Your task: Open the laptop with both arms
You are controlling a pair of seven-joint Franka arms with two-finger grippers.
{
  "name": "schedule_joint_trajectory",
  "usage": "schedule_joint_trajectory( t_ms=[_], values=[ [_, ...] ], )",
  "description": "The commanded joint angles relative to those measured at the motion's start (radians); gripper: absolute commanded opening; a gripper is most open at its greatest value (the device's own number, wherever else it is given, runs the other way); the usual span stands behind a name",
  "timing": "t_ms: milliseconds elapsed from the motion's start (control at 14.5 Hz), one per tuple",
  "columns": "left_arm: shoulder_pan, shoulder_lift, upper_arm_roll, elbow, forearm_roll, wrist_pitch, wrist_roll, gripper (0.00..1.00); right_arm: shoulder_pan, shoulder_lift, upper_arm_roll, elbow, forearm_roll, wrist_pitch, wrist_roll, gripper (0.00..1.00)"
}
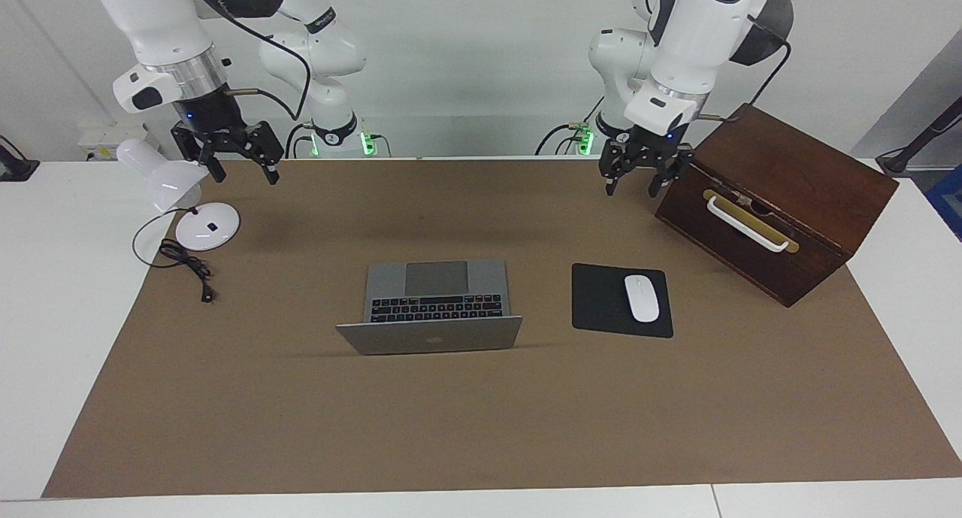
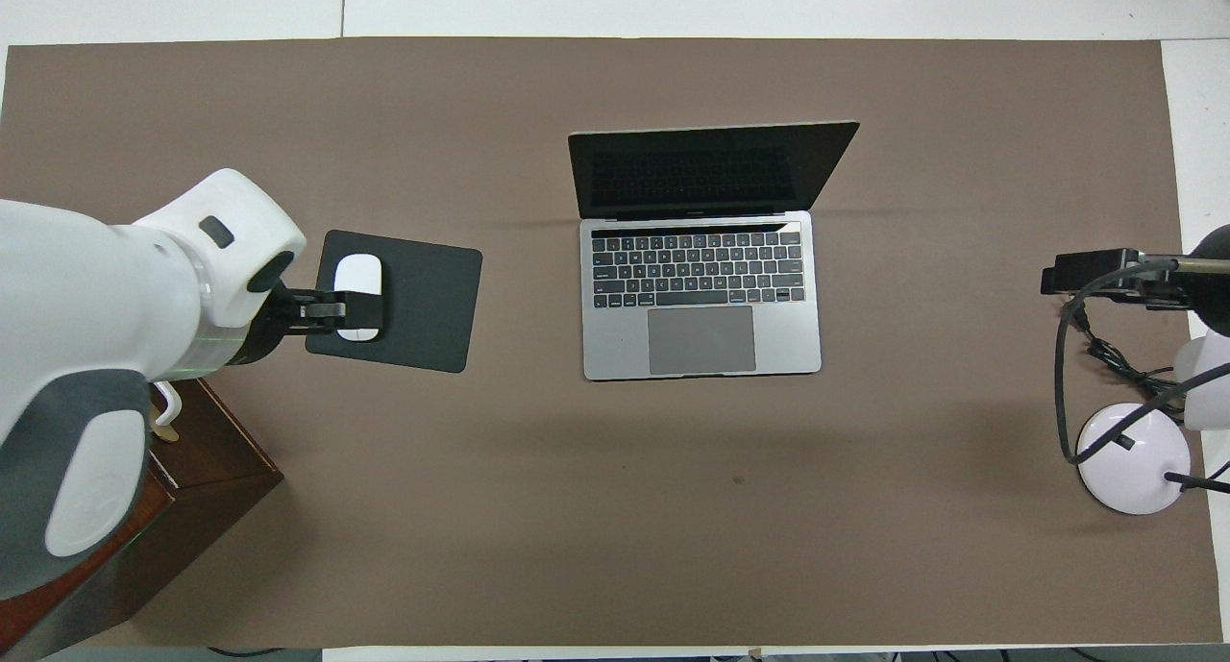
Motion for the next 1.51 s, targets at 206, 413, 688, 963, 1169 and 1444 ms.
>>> schedule_joint_trajectory(
  t_ms=[206,413,688,963,1169,1444],
  values=[
    [0.186,-0.032,-0.009,-0.004,0.018,-0.022,0.010,1.00,-0.006,0.051,0.017,0.122,-0.018,-0.169,-0.018,1.00],
    [0.259,-0.026,-0.008,0.025,0.018,-0.019,0.021,1.00,-0.058,0.092,0.052,0.222,-0.010,-0.278,-0.019,1.00],
    [0.327,0.030,-0.008,0.173,0.018,-0.120,0.097,1.00,-0.076,0.125,0.054,0.293,-0.009,-0.329,-0.019,1.00],
    [0.339,0.153,-0.003,0.434,0.020,-0.356,0.110,1.00,-0.096,0.114,0.066,0.284,-0.020,-0.340,-0.019,1.00],
    [0.339,0.202,0.008,0.532,0.018,-0.424,0.110,1.00,-0.130,0.110,0.106,0.279,-0.020,-0.338,-0.019,1.00],
    [0.330,0.167,0.003,0.455,0.020,-0.418,0.110,1.00,-0.130,0.094,0.104,0.242,-0.027,-0.334,-0.019,1.00]
  ],
)
